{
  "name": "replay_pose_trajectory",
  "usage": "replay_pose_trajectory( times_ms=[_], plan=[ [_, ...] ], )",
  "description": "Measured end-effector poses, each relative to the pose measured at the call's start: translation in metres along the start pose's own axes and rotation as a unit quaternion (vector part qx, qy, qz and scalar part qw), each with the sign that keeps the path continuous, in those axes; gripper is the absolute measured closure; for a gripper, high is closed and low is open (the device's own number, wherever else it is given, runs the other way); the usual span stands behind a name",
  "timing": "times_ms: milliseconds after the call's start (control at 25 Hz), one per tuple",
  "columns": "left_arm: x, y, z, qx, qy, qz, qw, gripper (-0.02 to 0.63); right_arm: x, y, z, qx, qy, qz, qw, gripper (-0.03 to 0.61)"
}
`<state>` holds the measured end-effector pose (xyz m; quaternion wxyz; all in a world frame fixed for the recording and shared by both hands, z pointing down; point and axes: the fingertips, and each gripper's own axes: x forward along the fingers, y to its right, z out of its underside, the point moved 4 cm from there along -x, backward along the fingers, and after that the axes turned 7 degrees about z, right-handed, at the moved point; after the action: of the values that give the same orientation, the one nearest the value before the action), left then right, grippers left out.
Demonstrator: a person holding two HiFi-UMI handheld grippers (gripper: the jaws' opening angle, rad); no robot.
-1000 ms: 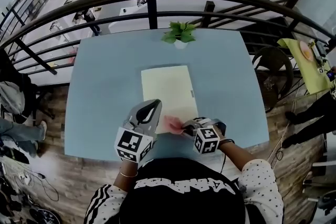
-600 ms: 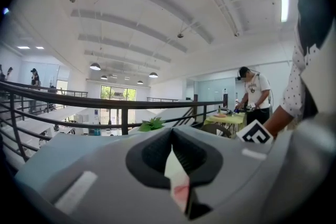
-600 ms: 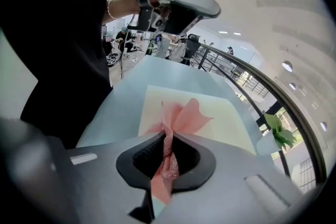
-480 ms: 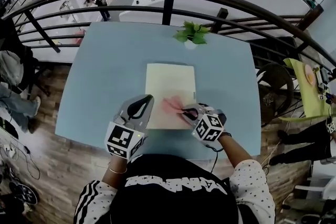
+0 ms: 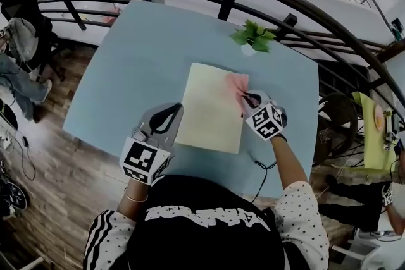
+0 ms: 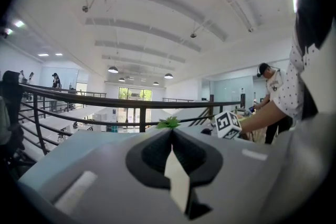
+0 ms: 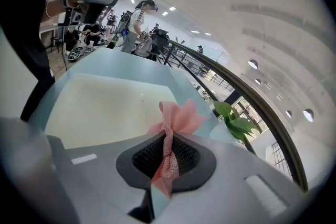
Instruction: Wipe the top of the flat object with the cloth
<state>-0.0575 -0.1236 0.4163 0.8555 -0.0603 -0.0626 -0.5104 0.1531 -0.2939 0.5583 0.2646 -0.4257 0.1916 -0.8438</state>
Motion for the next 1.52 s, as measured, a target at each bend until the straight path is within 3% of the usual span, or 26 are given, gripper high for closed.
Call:
replay_pose_trajectory(
  times_ms=[480, 880, 1080, 1520],
  plan=[
    [-0.009, 0.000, 0.012, -0.015, -0.012, -0.057, 0.9982, 0.614, 0.056, 0.039, 0.027, -0.034, -0.042, 0.011, 0.998, 0.560],
    [-0.020, 0.000, 0.012, -0.015, -0.020, -0.086, 0.9960, 0.614, 0.081, 0.037, 0.035, -0.064, -0.065, -0.005, 0.996, 0.560],
    [-0.020, 0.000, 0.013, -0.015, -0.021, -0.086, 0.9959, 0.614, 0.081, 0.035, 0.032, -0.072, -0.070, -0.012, 0.995, 0.561],
    [-0.016, 0.003, 0.013, -0.013, -0.014, -0.065, 0.9977, 0.614, 0.063, 0.003, 0.027, -0.144, -0.073, -0.039, 0.986, 0.569]
  ],
)
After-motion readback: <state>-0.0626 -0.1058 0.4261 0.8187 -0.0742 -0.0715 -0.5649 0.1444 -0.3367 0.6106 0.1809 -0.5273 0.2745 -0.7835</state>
